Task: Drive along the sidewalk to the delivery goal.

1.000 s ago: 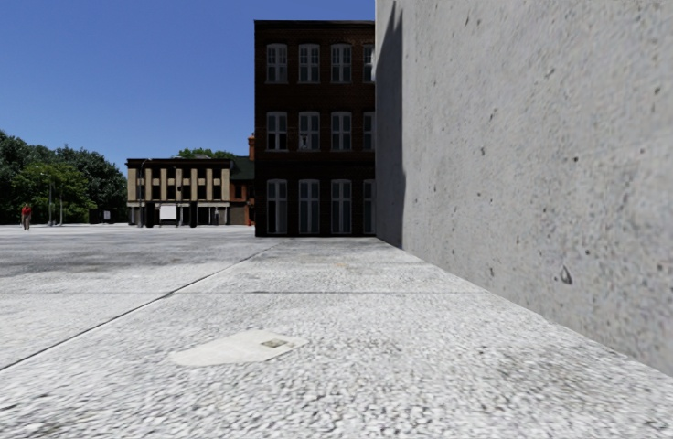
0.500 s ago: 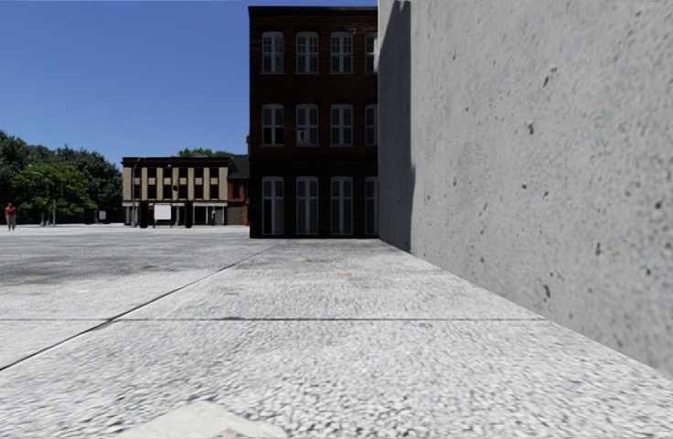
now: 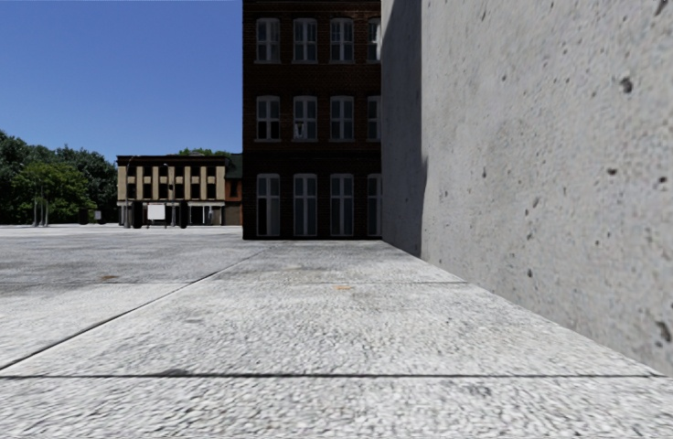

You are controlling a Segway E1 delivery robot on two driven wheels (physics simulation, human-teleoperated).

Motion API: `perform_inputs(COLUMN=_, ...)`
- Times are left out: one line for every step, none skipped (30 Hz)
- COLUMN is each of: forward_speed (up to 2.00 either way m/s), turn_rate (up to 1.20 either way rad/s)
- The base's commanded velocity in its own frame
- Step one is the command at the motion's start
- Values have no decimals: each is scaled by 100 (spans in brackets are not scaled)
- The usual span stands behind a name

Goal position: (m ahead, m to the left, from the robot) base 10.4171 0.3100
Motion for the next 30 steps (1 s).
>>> perform_inputs(forward_speed=200, turn_rate=0)
perform_inputs(forward_speed=200, turn_rate=0)
perform_inputs(forward_speed=200, turn_rate=0)
perform_inputs(forward_speed=200, turn_rate=0)
perform_inputs(forward_speed=200, turn_rate=0)
perform_inputs(forward_speed=200, turn_rate=0)
perform_inputs(forward_speed=200, turn_rate=0)
perform_inputs(forward_speed=200, turn_rate=0)
perform_inputs(forward_speed=200, turn_rate=0)
perform_inputs(forward_speed=200, turn_rate=0)
perform_inputs(forward_speed=200, turn_rate=0)
perform_inputs(forward_speed=200, turn_rate=0)
perform_inputs(forward_speed=200, turn_rate=0)
perform_inputs(forward_speed=200, turn_rate=0)
perform_inputs(forward_speed=200, turn_rate=0)
perform_inputs(forward_speed=200, turn_rate=0)
perform_inputs(forward_speed=200, turn_rate=0)
perform_inputs(forward_speed=200, turn_rate=0)
perform_inputs(forward_speed=200, turn_rate=0)
perform_inputs(forward_speed=200, turn_rate=0)
perform_inputs(forward_speed=200, turn_rate=0)
perform_inputs(forward_speed=200, turn_rate=0)
perform_inputs(forward_speed=200, turn_rate=0)
perform_inputs(forward_speed=200, turn_rate=0)
perform_inputs(forward_speed=200, turn_rate=0)
perform_inputs(forward_speed=200, turn_rate=0)
perform_inputs(forward_speed=200, turn_rate=0)
perform_inputs(forward_speed=200, turn_rate=0)
perform_inputs(forward_speed=200, turn_rate=0)
perform_inputs(forward_speed=200, turn_rate=0)
